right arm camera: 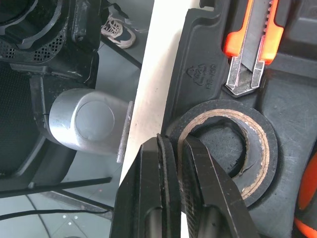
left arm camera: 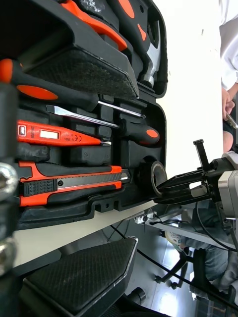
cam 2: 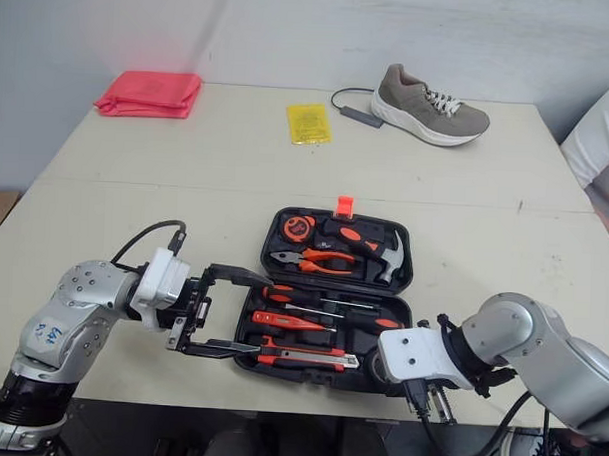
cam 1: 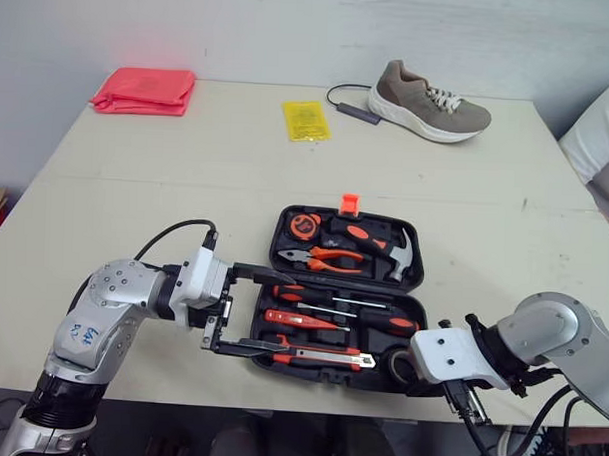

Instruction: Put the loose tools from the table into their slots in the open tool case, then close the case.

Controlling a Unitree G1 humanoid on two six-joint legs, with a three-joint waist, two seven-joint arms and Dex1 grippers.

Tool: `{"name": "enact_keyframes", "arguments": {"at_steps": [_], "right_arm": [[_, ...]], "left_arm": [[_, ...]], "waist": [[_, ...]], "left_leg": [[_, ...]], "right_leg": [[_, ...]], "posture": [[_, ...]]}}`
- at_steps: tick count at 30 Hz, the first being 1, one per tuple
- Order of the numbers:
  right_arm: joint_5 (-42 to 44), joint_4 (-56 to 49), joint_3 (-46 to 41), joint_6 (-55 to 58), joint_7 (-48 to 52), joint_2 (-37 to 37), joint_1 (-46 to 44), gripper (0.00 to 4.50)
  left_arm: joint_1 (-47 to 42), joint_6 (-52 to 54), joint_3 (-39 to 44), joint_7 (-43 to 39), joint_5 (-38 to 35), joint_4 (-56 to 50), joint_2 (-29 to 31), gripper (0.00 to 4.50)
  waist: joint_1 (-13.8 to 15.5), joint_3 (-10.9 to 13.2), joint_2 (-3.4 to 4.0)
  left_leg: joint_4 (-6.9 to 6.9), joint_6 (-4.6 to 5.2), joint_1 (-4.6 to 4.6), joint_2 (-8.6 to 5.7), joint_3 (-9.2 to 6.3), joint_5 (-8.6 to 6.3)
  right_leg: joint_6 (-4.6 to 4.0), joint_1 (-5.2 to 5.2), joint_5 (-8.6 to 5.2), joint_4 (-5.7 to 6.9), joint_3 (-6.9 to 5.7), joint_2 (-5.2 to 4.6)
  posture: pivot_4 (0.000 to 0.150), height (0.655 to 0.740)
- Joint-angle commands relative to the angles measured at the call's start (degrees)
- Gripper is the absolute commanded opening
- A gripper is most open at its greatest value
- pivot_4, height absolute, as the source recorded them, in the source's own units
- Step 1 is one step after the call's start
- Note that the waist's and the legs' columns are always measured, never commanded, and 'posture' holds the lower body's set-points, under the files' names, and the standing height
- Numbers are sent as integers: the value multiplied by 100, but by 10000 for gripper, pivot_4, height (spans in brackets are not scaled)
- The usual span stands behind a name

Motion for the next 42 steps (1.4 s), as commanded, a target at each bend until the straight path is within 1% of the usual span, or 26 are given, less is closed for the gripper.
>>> {"name": "enact_keyframes", "arguments": {"at_steps": [1,4,11,21,29,32,34,35,37,38,39,40,42], "right_arm": [[205,-56,-97,604,-48,3,-173,293],[534,-175,-236,855,89,-59,-348,293],[746,-129,-312,1027,101,-66,-602,293],[316,95,156,902,-131,-25,-347,293],[82,157,376,901,-281,20,-461,293],[193,159,335,1059,-280,66,-519,293],[267,102,331,1023,-54,-85,-476,8964],[320,96,252,1014,-77,-50,-448,11614],[622,42,39,1027,77,-1,-478,21122],[731,20,-35,1039,142,2,-495,26749],[869,-9,-141,1028,224,-1,-516,29790],[1076,-48,-303,1005,397,-70,-547,35219],[1341,-94,-522,973,608,-176,-571,35219]], "left_arm": [[73,-99,105,30,-61,-143,57,45000],[171,-124,118,64,-60,-190,67,45000],[299,-158,106,151,-64,-253,62,45000],[272,-217,91,164,-47,-185,66,45000],[263,-270,61,164,-38,-150,41,45000],[258,-296,55,164,-31,-132,34,45000],[264,-308,56,168,-31,-126,34,45000],[269,-311,60,171,-31,-123,34,45000],[291,-317,76,166,-41,-119,41,45000],[299,-321,82,162,-44,-116,43,45000],[316,-326,91,155,-49,-118,49,45000],[332,-327,108,153,-53,-108,58,45000],[354,-322,134,153,-59,-93,71,45000]], "waist": [[1,-1,-2],[1,0,0],[7,1,1],[5,1,1],[10,1,1],[6,1,1],[8,1,1],[13,1,2],[18,1,2],[16,2,2],[13,2,2],[11,2,2],[11,2,3]], "left_leg": [[1,0,0,-1,-1,0],[0,2,-3,-6,-2,-1],[-2,2,-7,-6,-7,-1],[-2,2,-8,-8,-7,-1],[-2,2,-8,-8,-8,-1],[0,2,-8,-8,-8,-1],[-1,2,-7,-8,-8,-1],[-1,2,-8,-8,-9,-1],[-3,2,-10,-9,-12,-1],[-3,2,-13,-9,-12,-1],[-6,2,-14,-9,-13,-1],[-6,2,-14,-8,-13,-1],[-5,2,-13,-8,-13,-1]], "right_leg": [[0,0,0,1,-3,-13],[-4,-4,-2,7,-6,-25],[-9,-7,-5,9,-14,-26],[-9,-6,-5,9,-16,-27],[-9,-6,-5,9,-17,-28],[-9,-5,-5,9,-16,-28],[-9,-5,-5,9,-16,-29],[-9,-5,-5,9,-17,-29],[-9,-5,-5,7,-20,-29],[-9,-6,-5,5,-21,-29],[-9,-6,-5,3,-21,-28],[-9,-6,-5,2,-22,-28],[-9,-6,-5,3,-22,-28]], "posture": [[1500,7400],[1500,7400],[1500,7400],[1500,7400],[1500,7400],[1500,7400],[1500,7400],[1500,7400],[1500,7400],[1500,7400],[1500,7400],[1500,7400],[1500,7400]]}}
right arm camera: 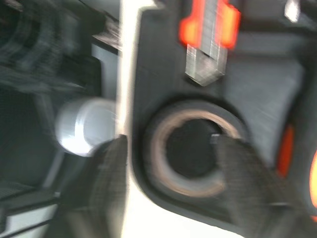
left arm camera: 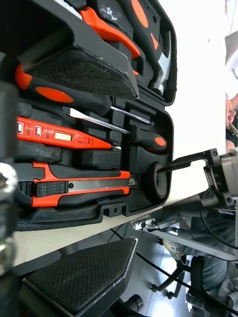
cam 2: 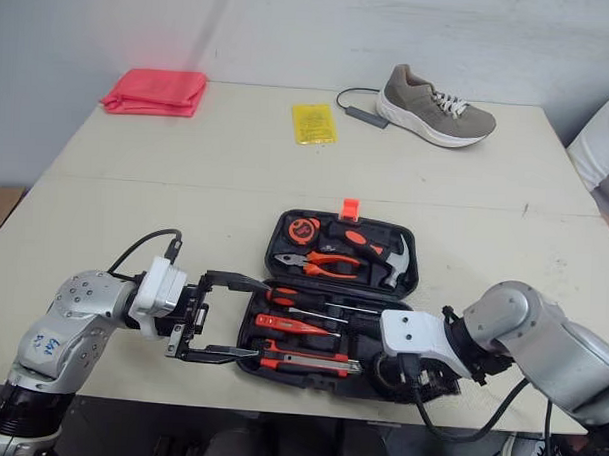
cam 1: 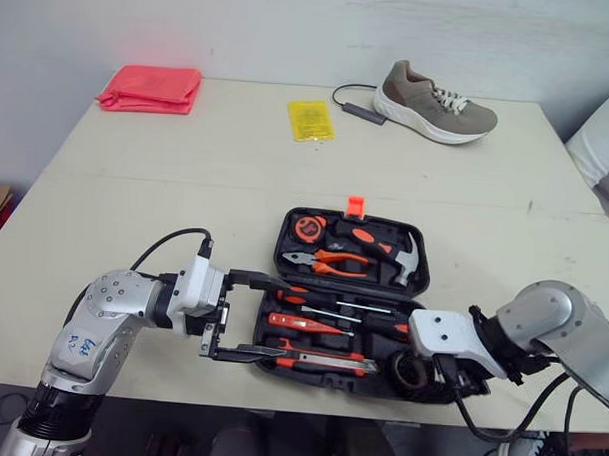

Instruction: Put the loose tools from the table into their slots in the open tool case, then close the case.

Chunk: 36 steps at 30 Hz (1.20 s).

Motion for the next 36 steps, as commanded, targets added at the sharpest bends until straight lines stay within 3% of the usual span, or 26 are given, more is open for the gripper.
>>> {"name": "enact_keyframes", "arguments": {"at_steps": [1,5,8,12,15,17,23,31,36], "right_arm": [[617,-193,-589,-28,435,-238,-117,35219],[1263,-12,-1291,80,516,-229,30,35219],[1721,158,-1968,-62,280,171,430,35219],[1977,128,-2760,-757,-143,1215,1461,23972],[1336,196,-2791,-2032,-257,1946,2311,7522],[983,364,-2687,-2624,-213,2153,2718,802],[-34,1308,-2174,-3976,-284,2447,3086,802],[-1068,2286,-1446,-4689,-612,2381,3279,802],[-908,2470,-1397,-4756,-848,2503,3302,802]], "left_arm": [[43,-92,128,-16,-58,-50,56,45000],[49,-109,158,-43,-39,4,85,45000],[33,-161,186,-38,-10,51,95,45000],[29,-221,224,-41,8,116,105,45000],[33,-209,214,-59,-12,113,103,45000],[29,-188,190,-62,-23,96,96,45000],[-31,-151,170,-117,-29,111,134,45000],[-92,-108,203,-112,-12,104,190,45000],[-60,-74,239,-45,-9,76,223,45000]], "waist": [[-2,0,1],[-2,0,1],[3,0,-1],[61,-3,-9],[130,-2,-8],[142,-2,-8],[132,-2,-8],[132,-4,-9],[122,-39,-61]], "left_leg": [[1,0,1,0,0,0],[-1,1,2,1,-2,0],[-7,1,2,0,-2,0],[-8,0,1,-2,-7,0],[-6,0,2,-4,-5,0],[-2,2,2,-7,-1,1],[0,3,12,-4,7,0],[0,-2,16,3,11,2],[-1,-7,28,13,2,-1]], "right_leg": [[0,0,0,1,1,0],[0,2,0,0,0,0],[0,3,0,-4,0,-1],[1,8,0,-7,-7,2],[3,7,1,-5,-8,9],[6,8,3,-3,-9,21],[10,11,6,-3,-11,46],[5,7,3,6,-3,57],[0,21,0,2,10,59]], "posture": [[1500,7400],[1500,7400],[1500,7400],[1500,7400],[1500,7400],[1500,7400],[1500,7400],[1500,7400],[1500,7400]]}}
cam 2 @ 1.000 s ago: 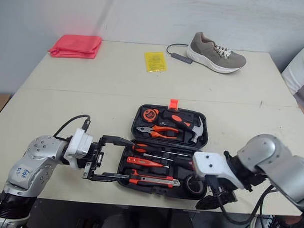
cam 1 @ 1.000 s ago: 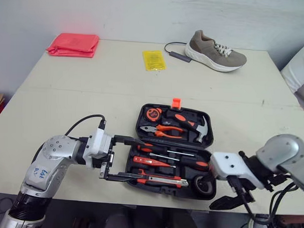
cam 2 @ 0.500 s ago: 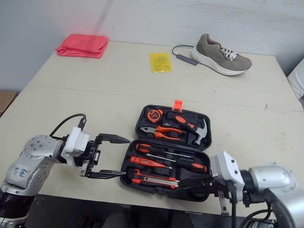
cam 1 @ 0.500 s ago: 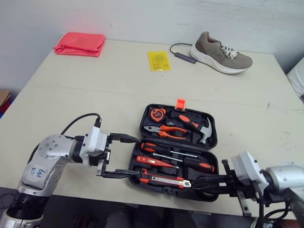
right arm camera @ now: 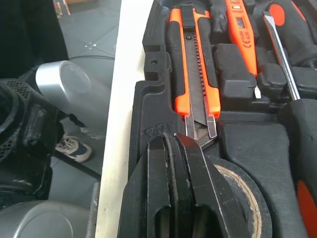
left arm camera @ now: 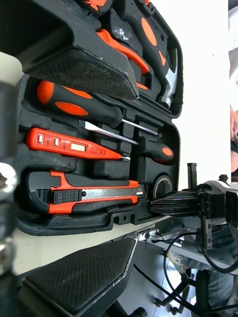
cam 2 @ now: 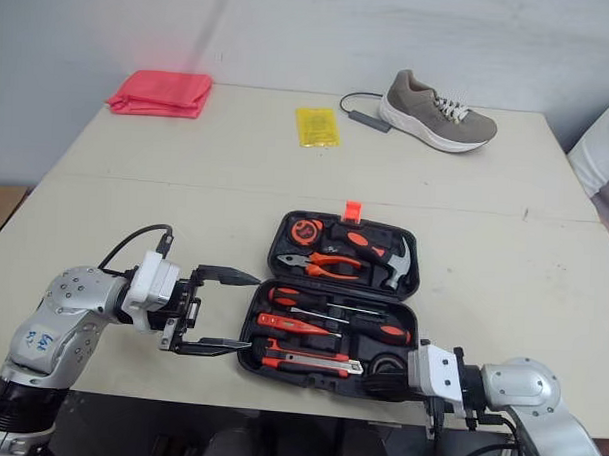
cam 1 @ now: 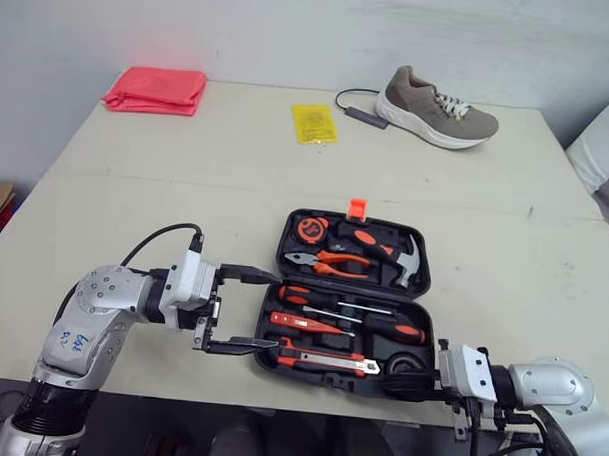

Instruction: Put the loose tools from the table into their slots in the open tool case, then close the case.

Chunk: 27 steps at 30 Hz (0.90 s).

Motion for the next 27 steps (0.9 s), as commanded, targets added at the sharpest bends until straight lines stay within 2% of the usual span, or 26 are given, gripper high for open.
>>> {"name": "enact_keyframes", "arguments": {"at_steps": [1,5,7,9,10,12,15,19,20,27], "right_arm": [[-271,465,153,43,-184,-15,122,802],[423,22,-257,285,-239,-40,91,802],[872,-420,-550,813,-440,-164,42,802],[1372,-879,-1071,1460,-737,-383,-48,802],[1535,-1001,-1311,1691,-875,-454,-76,0],[1653,-1068,-1624,1953,-1045,-561,-142,0],[1392,-550,-2207,2117,-1271,-830,-261,0],[805,-13,-1989,2137,-1408,-1016,-199,0],[709,87,-1905,2157,-1479,-988,-236,0],[202,768,-991,2046,-1655,-577,-939,0]], "left_arm": [[2,14,90,37,-41,-128,74,45000],[-80,-116,250,313,135,159,20,45000],[-143,-185,338,478,256,407,13,45000],[-252,-265,391,629,408,749,18,45000],[-329,-294,389,742,529,922,11,40812],[-477,-381,323,891,770,1220,3,35239],[-826,-446,7,1273,1385,1901,-88,21379],[-1160,-530,-355,1486,1800,2510,-427,2775],[-1231,-540,-430,1520,1890,2626,-504,407],[-1548,-420,-881,1371,2127,2980,-868,407]], "waist": [[-8,-4,-7],[3,2,3],[8,14,23],[12,27,45],[13,33,54],[16,33,55],[32,33,53],[63,32,50],[57,33,49],[-13,34,48]], "left_leg": [[0,-1,2,1,0,0],[-12,-5,38,4,-2,-3],[-46,-4,74,-7,-2,-6],[-46,-2,72,-12,-2,-7],[-45,0,71,-14,-2,-8],[-48,0,70,-14,-6,-8],[-52,0,66,-15,-11,-8],[-50,14,62,-26,-8,-13],[-48,14,56,-26,-7,-14],[-40,8,48,-16,20,-5]], "right_leg": [[0,2,0,0,1,0],[-4,37,-2,-12,1,-27],[-7,71,-4,-27,-5,-52],[-7,68,-4,-26,-7,-61],[-7,67,-4,-24,-7,-62],[-6,66,-3,-25,-12,-64],[-7,66,-4,-29,-23,-61],[-3,67,-2,-36,-26,-64],[-2,65,-2,-38,-30,-62],[4,38,2,-24,-59,-45]], "posture": [[1500,7400],[1500,7400],[1500,7400],[1500,7400],[1500,7400],[1500,7400],[1500,7400],[1500,7400],[1500,7400],[1500,7400]]}}
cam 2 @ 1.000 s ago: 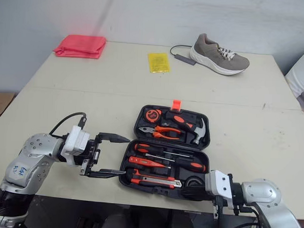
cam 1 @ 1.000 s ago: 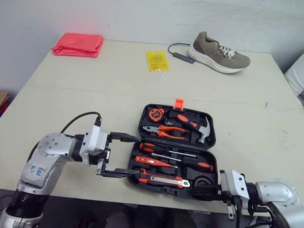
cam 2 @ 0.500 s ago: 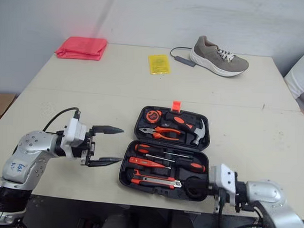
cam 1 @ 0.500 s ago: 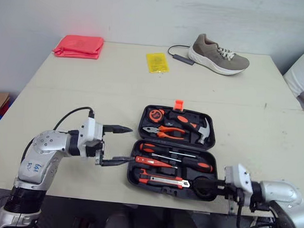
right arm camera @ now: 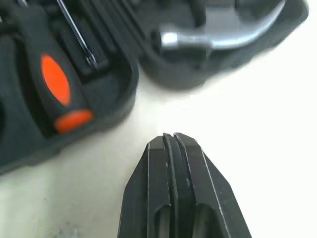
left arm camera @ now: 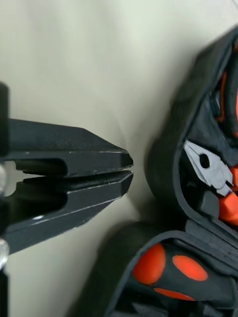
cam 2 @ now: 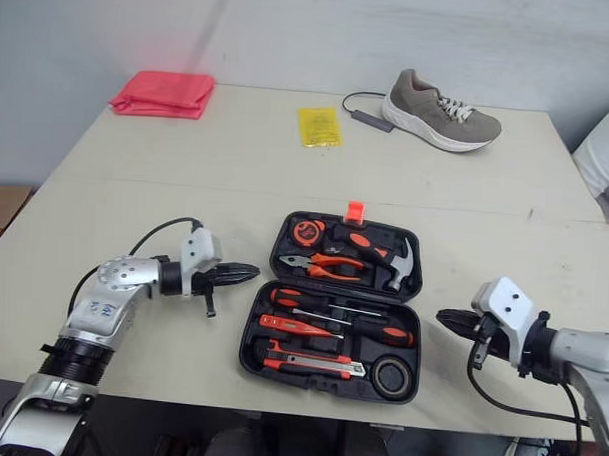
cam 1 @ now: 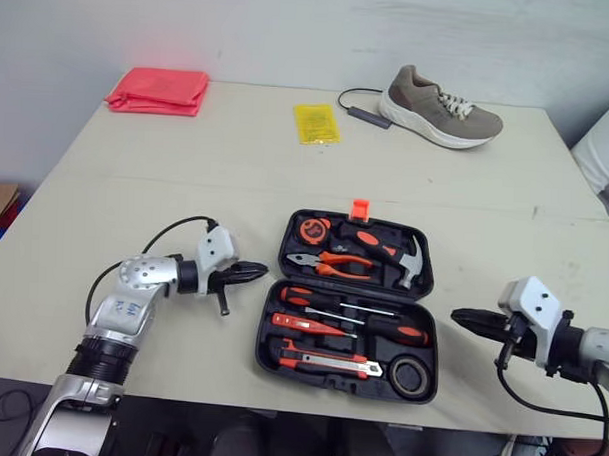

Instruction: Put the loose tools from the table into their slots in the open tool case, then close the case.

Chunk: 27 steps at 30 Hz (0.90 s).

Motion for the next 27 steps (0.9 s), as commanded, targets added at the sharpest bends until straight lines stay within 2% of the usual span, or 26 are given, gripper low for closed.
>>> {"name": "enact_keyframes", "arguments": {"at_steps": [1,7,15,21,27], "right_arm": [[-236,304,419,-133,-69,226,-462,0],[-592,1134,1023,-410,-39,663,-1472,0],[-914,1763,1223,-526,-244,1086,-2314,0],[-1037,1807,1277,-524,-204,1176,-2406,0],[-1165,1825,933,-419,-403,887,-2288,0]], "left_arm": [[-164,21,-130,-66,56,0,-128,407],[-339,111,-308,-4,164,-34,-428,407],[-662,113,-144,670,468,517,-720,407],[-789,99,-72,760,526,749,-680,407],[-607,105,331,683,345,685,-300,407]], "waist": [[-3,0,2],[14,0,0],[-6,0,-1],[-20,-1,-1],[-41,0,-1]], "left_leg": [[0,-3,0,2,1,2],[4,-6,-8,3,14,6],[12,-4,-13,4,41,9],[10,-6,-13,9,53,11],[9,-7,-13,12,58,11]], "right_leg": [[0,-1,0,2,0,9],[0,-21,0,13,17,35],[2,-52,1,47,50,37],[2,-62,1,52,61,42],[2,-65,1,53,66,45]], "posture": [[1500,7400],[1500,7400],[1500,7400],[1500,7400],[1500,7400]]}}
